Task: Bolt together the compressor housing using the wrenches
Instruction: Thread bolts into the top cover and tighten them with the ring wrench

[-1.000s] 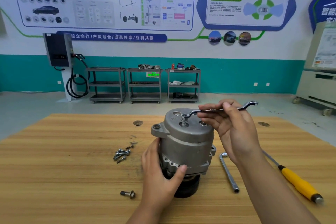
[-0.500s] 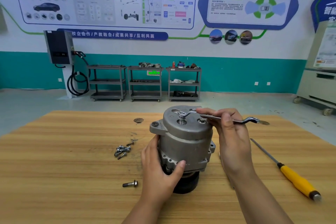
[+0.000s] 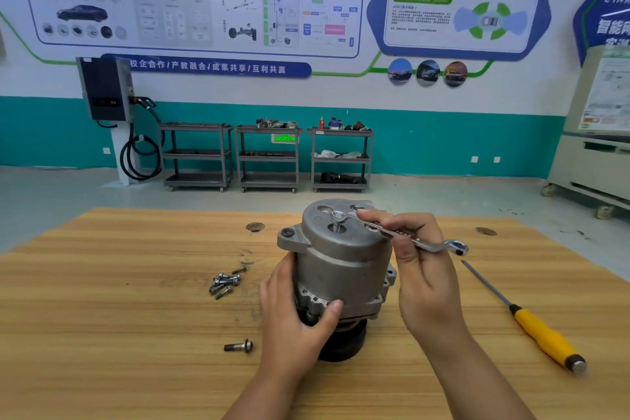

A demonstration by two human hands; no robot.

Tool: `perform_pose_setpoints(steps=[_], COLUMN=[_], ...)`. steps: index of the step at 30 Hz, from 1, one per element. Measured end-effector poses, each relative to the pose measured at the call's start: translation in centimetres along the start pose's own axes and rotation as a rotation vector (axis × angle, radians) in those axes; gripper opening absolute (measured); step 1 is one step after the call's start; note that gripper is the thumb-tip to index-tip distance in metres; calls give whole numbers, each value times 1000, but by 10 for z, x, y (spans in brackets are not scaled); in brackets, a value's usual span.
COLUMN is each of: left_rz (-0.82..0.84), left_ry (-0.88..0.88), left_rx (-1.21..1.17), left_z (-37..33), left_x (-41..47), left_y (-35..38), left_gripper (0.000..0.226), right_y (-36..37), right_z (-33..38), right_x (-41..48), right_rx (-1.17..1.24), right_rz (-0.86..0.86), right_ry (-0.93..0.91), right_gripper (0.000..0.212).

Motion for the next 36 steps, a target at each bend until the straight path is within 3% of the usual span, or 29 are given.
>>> perform_pose_setpoints(steps=[7, 14, 21, 25, 32, 36], left_rz=[-4, 3, -21, -24, -2, -4], left_ry=[-1, -15, 35, 37, 18, 17], left_rx=[1, 1, 15, 13, 28, 31], left_z=[0, 4, -4, -2, 1, 1], left_x=[0, -1, 1, 1, 0, -1], left_y=[-1, 1, -3, -2, -1, -2], left_gripper=[77, 83, 69, 68, 76, 75], right_y=[23, 43, 50, 43, 39, 45], right_z=[23, 34, 13, -5, -13, -6], right_x=[-8, 16, 35, 47, 57, 61], right_rx=[-461, -529, -585, -554, -498, -667], right_rz=[109, 108, 316, 417, 244, 162], right_ry=[-222, -237, -115, 131, 236, 163], right_gripper=[27, 29, 35, 35, 17, 10])
Point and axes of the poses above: each hand's wrist, its own x-axis towards the middle knuckle, its own y-axis out of the palm, z = x × y, the point moved 8 cm from there along x, towards the middle knuckle, and after that the axes turned 10 degrees about y, right-handed, at the moved point
